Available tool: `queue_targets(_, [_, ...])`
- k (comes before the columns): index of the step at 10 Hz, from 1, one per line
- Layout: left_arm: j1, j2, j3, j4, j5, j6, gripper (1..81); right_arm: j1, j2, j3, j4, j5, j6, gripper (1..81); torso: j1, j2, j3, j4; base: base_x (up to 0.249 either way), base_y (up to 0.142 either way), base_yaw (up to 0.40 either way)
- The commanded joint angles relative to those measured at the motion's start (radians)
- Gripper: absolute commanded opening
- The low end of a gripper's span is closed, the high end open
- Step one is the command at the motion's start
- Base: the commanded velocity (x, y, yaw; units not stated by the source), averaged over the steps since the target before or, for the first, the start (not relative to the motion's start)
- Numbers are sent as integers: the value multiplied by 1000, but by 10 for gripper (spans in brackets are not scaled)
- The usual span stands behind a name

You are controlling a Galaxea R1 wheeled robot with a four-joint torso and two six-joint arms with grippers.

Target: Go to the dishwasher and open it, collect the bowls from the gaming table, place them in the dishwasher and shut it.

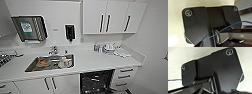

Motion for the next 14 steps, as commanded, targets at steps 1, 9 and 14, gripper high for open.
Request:
queue_targets(1, [-32,0,3,-5,58,8,811,39,0,0,-10,-55,2,811,-63,97,-3,0,0,0,0])
queue_targets(9, [-32,1,3,-5,58,10,811,43,-1,0,-10,-52,-1,811,-98,197,29,0,0,0,0])
queue_targets(14, [-32,1,3,-6,58,8,811,39,0,2,-10,-52,-3,811,-100,195,181,0,0,0,0])
